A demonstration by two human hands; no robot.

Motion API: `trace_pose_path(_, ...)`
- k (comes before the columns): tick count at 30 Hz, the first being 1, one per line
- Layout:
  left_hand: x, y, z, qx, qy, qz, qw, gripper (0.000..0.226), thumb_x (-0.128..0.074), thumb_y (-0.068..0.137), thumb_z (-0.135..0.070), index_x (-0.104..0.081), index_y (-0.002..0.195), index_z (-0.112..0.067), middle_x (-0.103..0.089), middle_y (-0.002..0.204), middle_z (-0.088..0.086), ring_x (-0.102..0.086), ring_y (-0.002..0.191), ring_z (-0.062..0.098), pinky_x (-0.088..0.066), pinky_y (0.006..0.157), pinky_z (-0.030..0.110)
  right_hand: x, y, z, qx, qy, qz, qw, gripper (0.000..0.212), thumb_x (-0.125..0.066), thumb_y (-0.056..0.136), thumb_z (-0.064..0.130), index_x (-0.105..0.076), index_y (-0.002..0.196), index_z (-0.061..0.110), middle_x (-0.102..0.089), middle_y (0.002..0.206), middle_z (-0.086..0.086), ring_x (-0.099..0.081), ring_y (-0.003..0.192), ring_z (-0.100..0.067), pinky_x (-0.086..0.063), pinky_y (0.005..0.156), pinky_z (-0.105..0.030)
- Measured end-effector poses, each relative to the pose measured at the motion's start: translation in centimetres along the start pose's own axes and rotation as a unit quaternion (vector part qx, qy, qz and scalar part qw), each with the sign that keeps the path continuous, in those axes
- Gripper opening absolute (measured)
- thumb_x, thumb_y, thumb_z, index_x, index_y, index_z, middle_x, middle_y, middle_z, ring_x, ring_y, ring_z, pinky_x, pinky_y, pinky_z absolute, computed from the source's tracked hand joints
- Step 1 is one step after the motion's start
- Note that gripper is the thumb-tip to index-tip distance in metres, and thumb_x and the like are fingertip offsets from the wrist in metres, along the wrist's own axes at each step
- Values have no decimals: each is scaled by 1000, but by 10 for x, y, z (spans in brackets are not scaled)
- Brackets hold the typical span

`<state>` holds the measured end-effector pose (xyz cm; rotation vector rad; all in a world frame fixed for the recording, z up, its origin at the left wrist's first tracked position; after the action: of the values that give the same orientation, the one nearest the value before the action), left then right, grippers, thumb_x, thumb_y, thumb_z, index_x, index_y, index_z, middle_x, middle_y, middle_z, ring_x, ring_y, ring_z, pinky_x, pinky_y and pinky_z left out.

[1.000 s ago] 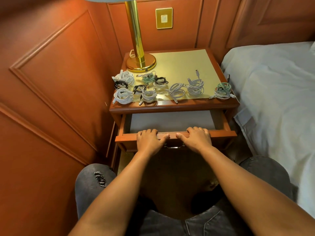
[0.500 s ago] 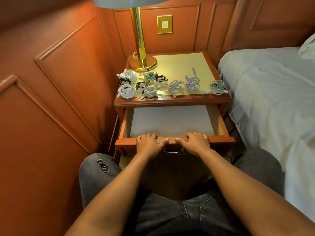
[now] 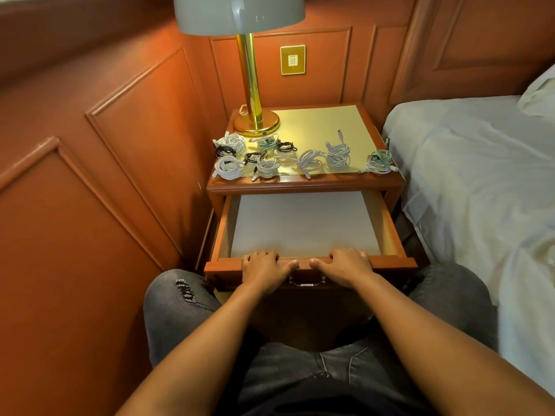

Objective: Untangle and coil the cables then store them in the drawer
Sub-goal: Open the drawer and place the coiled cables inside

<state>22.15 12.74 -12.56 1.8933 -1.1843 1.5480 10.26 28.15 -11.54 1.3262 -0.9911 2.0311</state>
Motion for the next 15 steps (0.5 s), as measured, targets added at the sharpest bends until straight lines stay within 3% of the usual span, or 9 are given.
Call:
trace_pose_path(7,3,0,1,11,-22,25,999,59,-38,86,-75,-63,102,-23,-64,102,-3,-55,103,18,-33,102,43,4,-1,3,0,18,3,1000,59,-39,90,71,-61,109,20,-65,105,0,-58,104,-21,-40,98,-42)
trace_pose_path(11,12,6,3,35,-72,32,996,51,-47,90,-63,-60,116,-21,-65,110,-3,-57,107,18,-37,99,40,12,-2,7,6,54,-18,998,64,-41,93,66,-52,133,17,-58,131,-2,-53,121,-22,-38,104,-43)
trace_pose_path(15,35,11,-3,36,-140,17,989,44,-52,94,-49,-57,124,-18,-64,117,1,-59,106,18,-48,96,43,27,1,18,20,81,-42,996,63,-42,93,64,-49,136,18,-56,135,-3,-52,123,-22,-42,102,-43)
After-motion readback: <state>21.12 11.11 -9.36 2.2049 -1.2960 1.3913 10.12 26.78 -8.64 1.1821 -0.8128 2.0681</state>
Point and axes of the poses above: each hand's wrist, its own y-axis towards the middle knuckle, its own x-axis out of the back of the hand, z = x × y, the point moved 6 cm from there along y, towards the middle knuckle
